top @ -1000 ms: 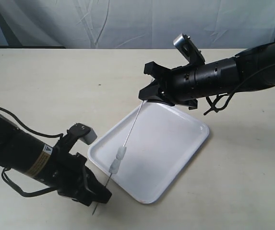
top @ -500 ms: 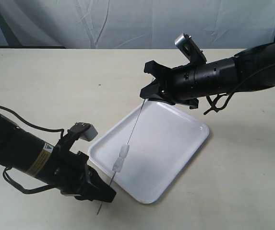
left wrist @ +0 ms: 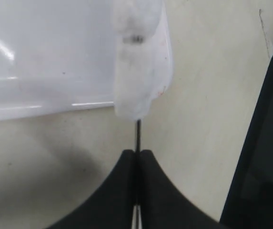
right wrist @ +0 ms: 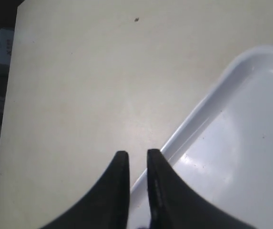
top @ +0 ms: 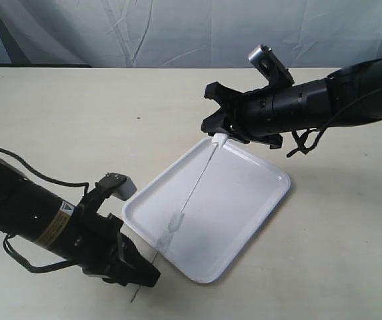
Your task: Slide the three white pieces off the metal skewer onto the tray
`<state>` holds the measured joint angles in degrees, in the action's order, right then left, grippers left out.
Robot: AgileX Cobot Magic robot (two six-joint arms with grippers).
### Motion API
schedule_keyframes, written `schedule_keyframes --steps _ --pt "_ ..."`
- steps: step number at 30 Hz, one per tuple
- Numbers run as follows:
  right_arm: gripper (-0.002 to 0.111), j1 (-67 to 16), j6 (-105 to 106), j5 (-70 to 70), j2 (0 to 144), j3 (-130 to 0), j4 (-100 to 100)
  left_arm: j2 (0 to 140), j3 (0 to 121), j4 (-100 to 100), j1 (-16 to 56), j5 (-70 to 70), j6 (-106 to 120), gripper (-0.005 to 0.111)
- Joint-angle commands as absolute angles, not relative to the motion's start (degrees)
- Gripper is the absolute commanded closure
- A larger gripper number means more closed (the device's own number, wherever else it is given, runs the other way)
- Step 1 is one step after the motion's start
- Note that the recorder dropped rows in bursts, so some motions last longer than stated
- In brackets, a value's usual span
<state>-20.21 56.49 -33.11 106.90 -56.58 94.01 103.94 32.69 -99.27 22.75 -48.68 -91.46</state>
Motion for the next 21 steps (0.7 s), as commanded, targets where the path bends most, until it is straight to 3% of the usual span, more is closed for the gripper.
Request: schedule_keyframes --steps 1,16,21 --pt "0.093 -20.0 57.0 -33.5 106.4 -56.9 94.3 104.0 32.4 -99.9 22.9 -47.5 -91.3 0.107" --pt "0.093 -20.0 57.2 -34.1 106.4 -56.9 94.3 104.0 32.5 -99.9 22.9 -47.7 -92.5 0.107" --pt "0.074 -20.0 57.3 -34.0 106.4 -56.9 94.3 104.0 32.5 -99.9 22.9 -47.0 -92.5 0.107"
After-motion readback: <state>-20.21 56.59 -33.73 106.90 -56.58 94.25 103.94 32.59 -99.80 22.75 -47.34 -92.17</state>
